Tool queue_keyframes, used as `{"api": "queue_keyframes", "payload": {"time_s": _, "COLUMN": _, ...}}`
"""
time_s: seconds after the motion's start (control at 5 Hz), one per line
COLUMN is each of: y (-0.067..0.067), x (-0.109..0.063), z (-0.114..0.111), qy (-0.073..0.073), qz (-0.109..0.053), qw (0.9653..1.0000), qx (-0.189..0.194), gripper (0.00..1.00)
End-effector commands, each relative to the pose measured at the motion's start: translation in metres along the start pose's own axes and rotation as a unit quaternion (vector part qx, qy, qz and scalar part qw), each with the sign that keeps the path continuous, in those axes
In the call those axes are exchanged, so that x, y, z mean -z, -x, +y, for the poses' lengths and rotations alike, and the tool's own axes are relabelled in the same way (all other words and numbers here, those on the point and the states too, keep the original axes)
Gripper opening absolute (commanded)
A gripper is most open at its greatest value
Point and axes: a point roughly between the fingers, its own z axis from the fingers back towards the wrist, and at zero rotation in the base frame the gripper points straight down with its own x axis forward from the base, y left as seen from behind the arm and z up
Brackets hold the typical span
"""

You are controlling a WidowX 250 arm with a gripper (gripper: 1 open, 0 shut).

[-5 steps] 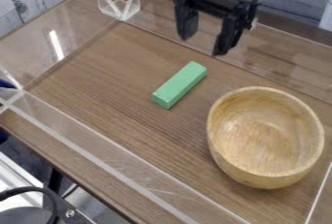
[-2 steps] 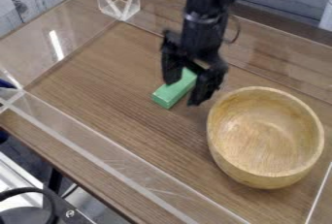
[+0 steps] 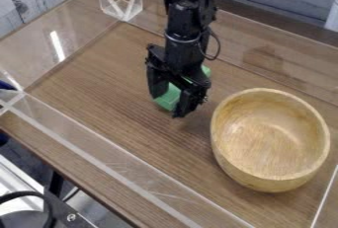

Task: Put the green block in the brown bowl

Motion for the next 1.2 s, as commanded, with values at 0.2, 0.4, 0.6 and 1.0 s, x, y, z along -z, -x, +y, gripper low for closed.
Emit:
{"api": "queue_keyframes", "payload": {"time_s": 0.2, "y": -0.008, "x": 0.004, "z": 0.004, "qy": 0.035, "qz": -0.018, "qw": 0.9990, "qx": 0.021, "gripper": 1.00}}
{"api": "queue_keyframes", "payload": {"time_s": 0.4, "y": -0.013, "x": -0.004, "z": 0.009, "qy": 0.021, "qz": -0.012, "qw": 0.9995, "qx": 0.020, "gripper": 0.00}}
{"api": "queue_keyframes", "payload": {"time_s": 0.6, "y": -0.018, "x": -0.018, "z": 0.012, "qy": 0.006, "qz": -0.008, "qw": 0.9997, "qx": 0.022, "gripper": 0.00}}
{"api": "queue_keyframes", "payload": {"time_s": 1.0, "y": -0.023, "x": -0.027, "z": -0.001, "qy": 0.025, "qz": -0.023, "qw": 0.9986, "qx": 0.040, "gripper": 0.00}}
